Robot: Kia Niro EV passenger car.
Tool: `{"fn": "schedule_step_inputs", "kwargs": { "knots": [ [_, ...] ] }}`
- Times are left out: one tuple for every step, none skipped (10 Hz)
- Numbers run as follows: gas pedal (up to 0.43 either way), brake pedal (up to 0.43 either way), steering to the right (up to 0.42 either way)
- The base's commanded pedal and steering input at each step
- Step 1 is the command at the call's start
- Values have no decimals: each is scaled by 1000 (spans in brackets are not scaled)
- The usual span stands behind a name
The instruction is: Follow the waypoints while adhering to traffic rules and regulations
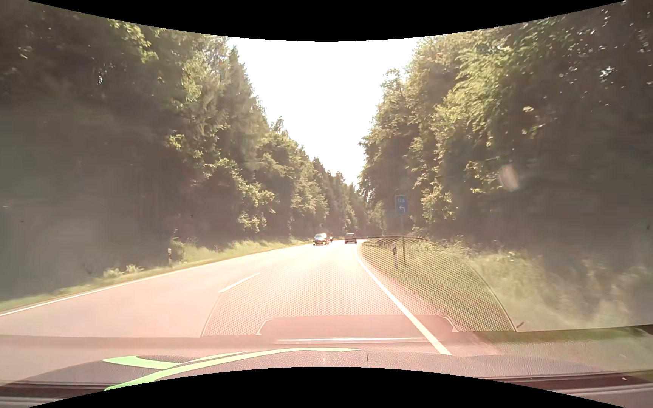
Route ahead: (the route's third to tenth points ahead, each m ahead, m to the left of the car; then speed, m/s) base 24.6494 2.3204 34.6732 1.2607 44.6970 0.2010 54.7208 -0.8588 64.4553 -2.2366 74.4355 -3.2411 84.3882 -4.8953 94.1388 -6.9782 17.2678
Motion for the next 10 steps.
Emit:
{"fn": "schedule_step_inputs", "kwargs": {
  "knots": [
    [98,0,10],
    [98,0,10],
    [110,0,11],
    [110,0,12],
    [110,0,15],
    [110,0,16],
    [110,0,16],
    [110,0,16],
    [110,0,16],
    [110,0,15]
  ]
}}
